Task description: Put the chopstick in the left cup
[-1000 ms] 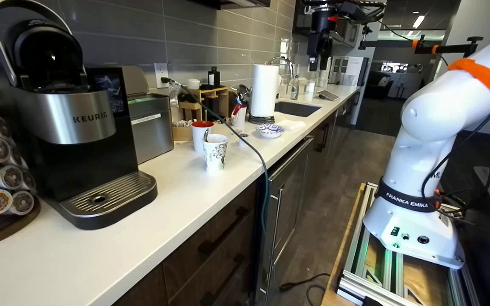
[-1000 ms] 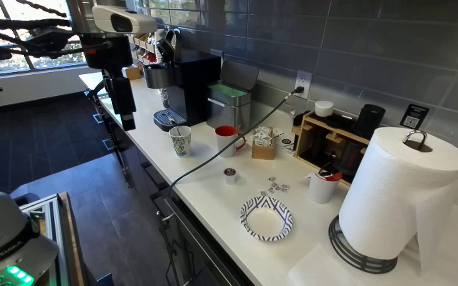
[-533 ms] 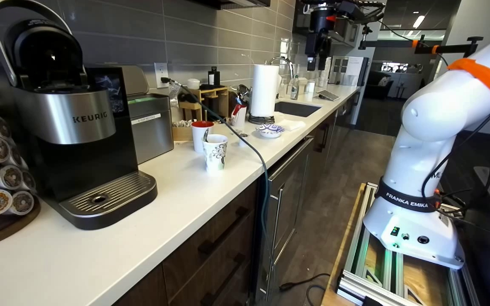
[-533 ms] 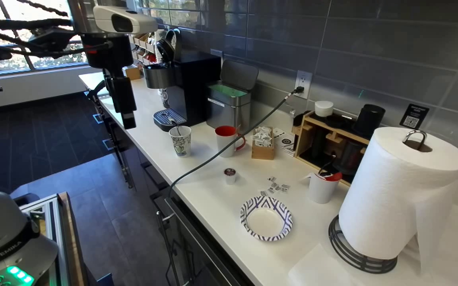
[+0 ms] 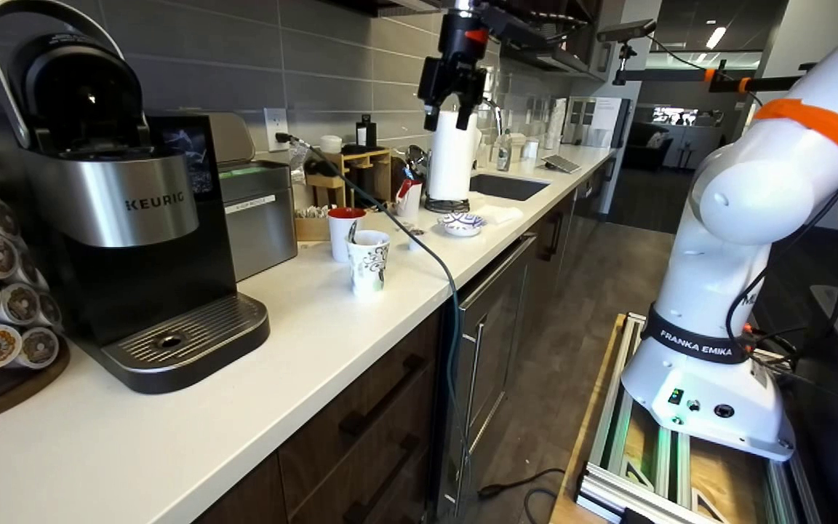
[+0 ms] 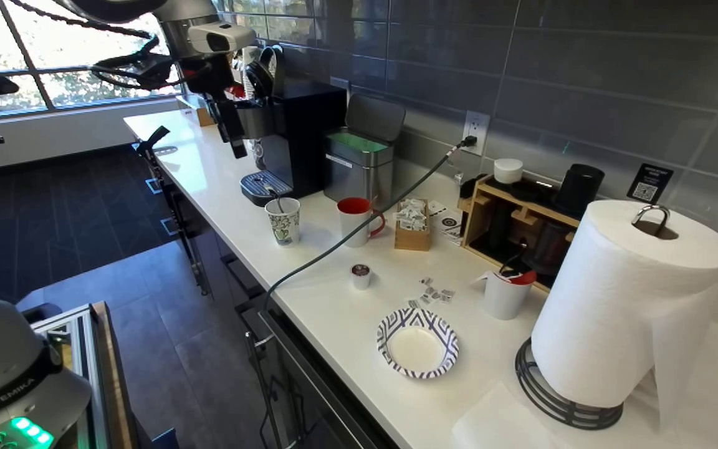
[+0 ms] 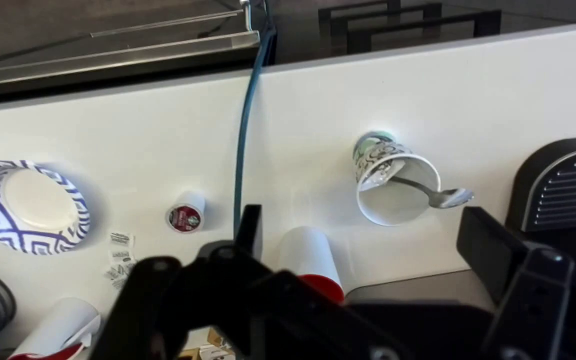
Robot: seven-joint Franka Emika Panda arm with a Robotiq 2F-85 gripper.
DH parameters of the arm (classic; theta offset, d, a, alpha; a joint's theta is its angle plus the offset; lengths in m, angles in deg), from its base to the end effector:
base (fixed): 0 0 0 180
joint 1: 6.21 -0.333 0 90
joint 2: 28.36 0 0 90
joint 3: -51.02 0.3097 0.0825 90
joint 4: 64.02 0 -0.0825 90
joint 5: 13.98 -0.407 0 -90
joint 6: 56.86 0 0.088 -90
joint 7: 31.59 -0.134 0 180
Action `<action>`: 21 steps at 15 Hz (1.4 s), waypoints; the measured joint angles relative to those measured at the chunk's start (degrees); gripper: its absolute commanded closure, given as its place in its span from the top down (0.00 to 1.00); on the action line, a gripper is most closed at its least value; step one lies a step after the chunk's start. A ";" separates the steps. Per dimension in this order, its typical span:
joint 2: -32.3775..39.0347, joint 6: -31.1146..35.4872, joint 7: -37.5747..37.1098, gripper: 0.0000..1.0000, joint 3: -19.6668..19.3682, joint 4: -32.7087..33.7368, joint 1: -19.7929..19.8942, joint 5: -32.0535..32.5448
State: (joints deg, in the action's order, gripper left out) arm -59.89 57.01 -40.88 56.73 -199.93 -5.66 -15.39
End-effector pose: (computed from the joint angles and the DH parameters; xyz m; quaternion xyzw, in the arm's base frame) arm 0.4303 0.0434 0.5000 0.9955 -0.0451 0.0828 0.0045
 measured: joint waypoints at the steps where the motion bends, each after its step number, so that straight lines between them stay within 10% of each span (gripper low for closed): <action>1: 2.26 2.67 -2.01 1.00 1.57 0.56 0.03 0.70; 13: 20.77 4.89 -9.41 1.00 2.04 12.70 1.61 7.74; 21: 31.46 5.04 -31.64 1.00 1.71 17.03 1.03 7.76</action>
State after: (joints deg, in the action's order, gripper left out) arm -28.44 62.05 -72.52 58.44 -182.90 -4.63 -7.63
